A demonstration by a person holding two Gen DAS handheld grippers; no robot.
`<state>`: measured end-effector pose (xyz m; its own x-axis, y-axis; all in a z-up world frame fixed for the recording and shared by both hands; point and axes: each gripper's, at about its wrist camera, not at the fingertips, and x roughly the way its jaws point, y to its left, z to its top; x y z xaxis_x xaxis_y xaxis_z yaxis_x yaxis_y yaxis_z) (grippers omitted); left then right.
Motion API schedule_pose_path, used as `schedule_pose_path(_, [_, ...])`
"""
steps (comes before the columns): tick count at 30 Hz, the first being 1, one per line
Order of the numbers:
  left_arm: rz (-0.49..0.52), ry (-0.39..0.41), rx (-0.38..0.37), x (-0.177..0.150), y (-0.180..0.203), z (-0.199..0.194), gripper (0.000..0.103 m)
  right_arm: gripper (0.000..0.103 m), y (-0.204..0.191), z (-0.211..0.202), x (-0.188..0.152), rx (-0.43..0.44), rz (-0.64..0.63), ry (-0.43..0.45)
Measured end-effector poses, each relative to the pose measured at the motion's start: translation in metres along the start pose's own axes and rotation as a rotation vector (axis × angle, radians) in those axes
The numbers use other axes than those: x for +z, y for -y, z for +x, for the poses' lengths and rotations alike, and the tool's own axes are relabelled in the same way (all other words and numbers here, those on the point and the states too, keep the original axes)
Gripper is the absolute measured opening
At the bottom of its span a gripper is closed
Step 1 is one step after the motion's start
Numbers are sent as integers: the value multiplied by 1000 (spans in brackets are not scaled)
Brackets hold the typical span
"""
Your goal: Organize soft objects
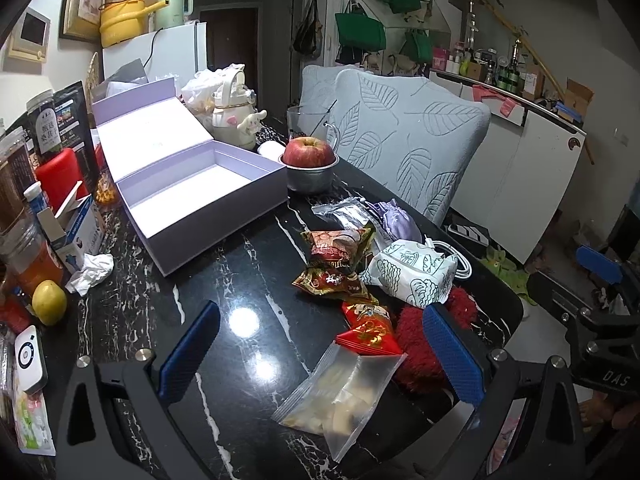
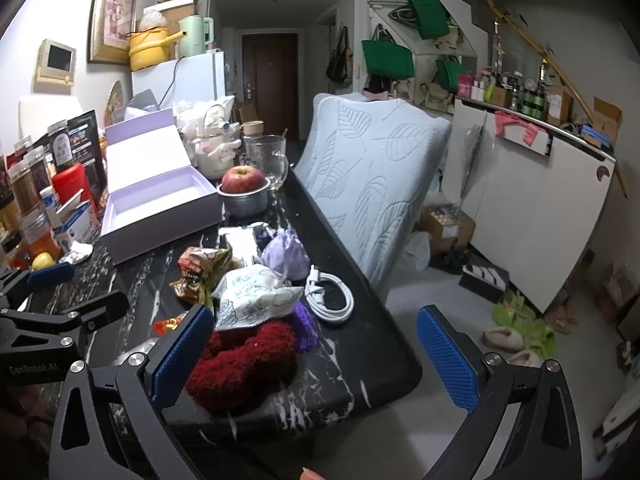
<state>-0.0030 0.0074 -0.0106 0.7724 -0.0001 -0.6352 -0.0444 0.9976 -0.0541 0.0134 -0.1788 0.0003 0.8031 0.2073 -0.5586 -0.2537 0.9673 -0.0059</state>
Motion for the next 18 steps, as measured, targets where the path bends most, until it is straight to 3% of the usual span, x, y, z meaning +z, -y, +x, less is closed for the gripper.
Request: schedule_pose_path(18, [2,13,-3,-4,1,-10,103,103,-4,-10,-4,27,9,-1])
